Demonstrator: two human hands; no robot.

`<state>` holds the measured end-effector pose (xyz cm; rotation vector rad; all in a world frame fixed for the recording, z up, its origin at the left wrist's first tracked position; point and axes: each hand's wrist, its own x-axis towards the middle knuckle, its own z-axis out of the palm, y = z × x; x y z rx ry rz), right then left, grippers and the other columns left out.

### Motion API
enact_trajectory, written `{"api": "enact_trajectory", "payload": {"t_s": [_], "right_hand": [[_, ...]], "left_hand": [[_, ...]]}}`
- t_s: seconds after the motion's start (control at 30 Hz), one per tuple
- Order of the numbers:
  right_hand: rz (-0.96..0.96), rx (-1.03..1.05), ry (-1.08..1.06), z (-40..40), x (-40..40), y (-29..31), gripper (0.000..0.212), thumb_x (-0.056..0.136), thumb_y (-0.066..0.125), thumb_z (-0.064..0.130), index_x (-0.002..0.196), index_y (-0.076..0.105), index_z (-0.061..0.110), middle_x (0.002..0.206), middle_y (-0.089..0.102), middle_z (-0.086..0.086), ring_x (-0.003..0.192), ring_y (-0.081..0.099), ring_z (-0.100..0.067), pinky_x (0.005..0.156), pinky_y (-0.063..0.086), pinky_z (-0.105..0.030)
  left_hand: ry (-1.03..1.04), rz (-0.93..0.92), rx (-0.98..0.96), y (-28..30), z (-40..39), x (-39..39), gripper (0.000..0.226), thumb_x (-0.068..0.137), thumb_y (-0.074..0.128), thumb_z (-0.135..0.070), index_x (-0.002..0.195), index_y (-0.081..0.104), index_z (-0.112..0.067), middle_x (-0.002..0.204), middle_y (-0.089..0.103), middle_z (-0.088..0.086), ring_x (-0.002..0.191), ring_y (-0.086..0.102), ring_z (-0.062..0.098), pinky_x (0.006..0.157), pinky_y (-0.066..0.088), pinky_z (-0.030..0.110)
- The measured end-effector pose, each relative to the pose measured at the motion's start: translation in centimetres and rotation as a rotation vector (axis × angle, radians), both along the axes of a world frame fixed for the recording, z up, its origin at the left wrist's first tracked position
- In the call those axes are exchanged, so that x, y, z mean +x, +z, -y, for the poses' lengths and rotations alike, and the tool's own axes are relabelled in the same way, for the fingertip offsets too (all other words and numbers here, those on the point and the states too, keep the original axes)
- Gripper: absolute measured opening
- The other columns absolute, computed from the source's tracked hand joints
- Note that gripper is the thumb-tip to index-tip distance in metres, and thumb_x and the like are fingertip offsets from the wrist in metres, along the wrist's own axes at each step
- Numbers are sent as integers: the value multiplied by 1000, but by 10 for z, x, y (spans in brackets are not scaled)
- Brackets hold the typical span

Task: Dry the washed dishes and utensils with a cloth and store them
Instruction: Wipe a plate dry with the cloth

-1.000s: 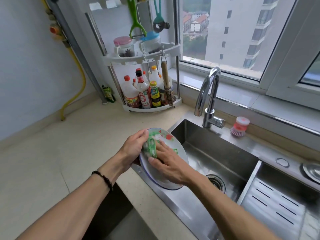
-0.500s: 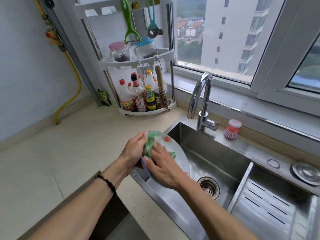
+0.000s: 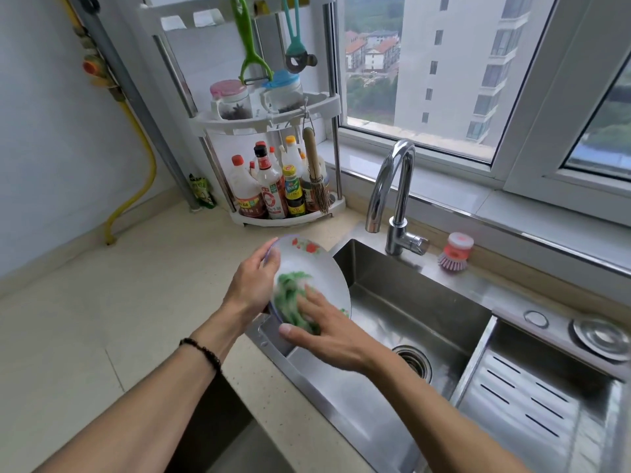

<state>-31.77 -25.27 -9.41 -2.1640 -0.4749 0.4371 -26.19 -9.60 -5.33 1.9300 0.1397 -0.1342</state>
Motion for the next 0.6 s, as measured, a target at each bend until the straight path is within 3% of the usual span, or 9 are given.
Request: {"api": "enact_trajectory", "payload": {"t_s": [0.07, 0.13, 0.27, 0.43, 0.6], "right_hand": [[-14, 6, -16, -9, 0, 10, 102, 80, 51, 81, 160, 5, 37, 167, -17, 1, 154, -15, -22, 125, 0, -53], [58, -7, 22, -12, -6, 12, 105, 79, 60, 74, 159, 3, 39, 165, -20, 4, 152, -20, -22, 123, -4, -51], [159, -259, 22, 6, -6, -8, 97, 85, 65, 64, 158, 7, 40, 167, -11, 3, 155, -10, -21, 122, -12, -54], [147, -42, -27, -15, -18, -5, 98, 80, 68, 61, 157, 8, 45, 168, -4, 9, 154, -5, -12, 117, -23, -53], [177, -307, -106, 3, -4, -14, 101, 81, 70, 56, 157, 5, 44, 168, -8, 6, 155, -8, -16, 114, -24, -57]], "left_hand": [[-3, 80, 43, -1, 7, -3, 45, 98, 44, -52, 141, 51, -41, 134, 62, -6, 118, 62, 18, 99, 53, 43], [28, 135, 44, 3, 7, -3, 48, 96, 43, -53, 141, 52, -39, 136, 61, -6, 122, 59, 16, 105, 49, 44], [164, 163, 20, 9, 3, 0, 49, 97, 43, -52, 141, 54, -34, 127, 67, 0, 113, 64, 22, 98, 54, 49], [237, 214, 49, 12, 7, -5, 44, 101, 40, -47, 141, 54, -34, 135, 63, -3, 123, 58, 20, 106, 48, 45], [226, 187, 37, 11, 6, -5, 52, 94, 37, -55, 139, 54, -37, 127, 66, -3, 114, 64, 23, 97, 54, 48]]}}
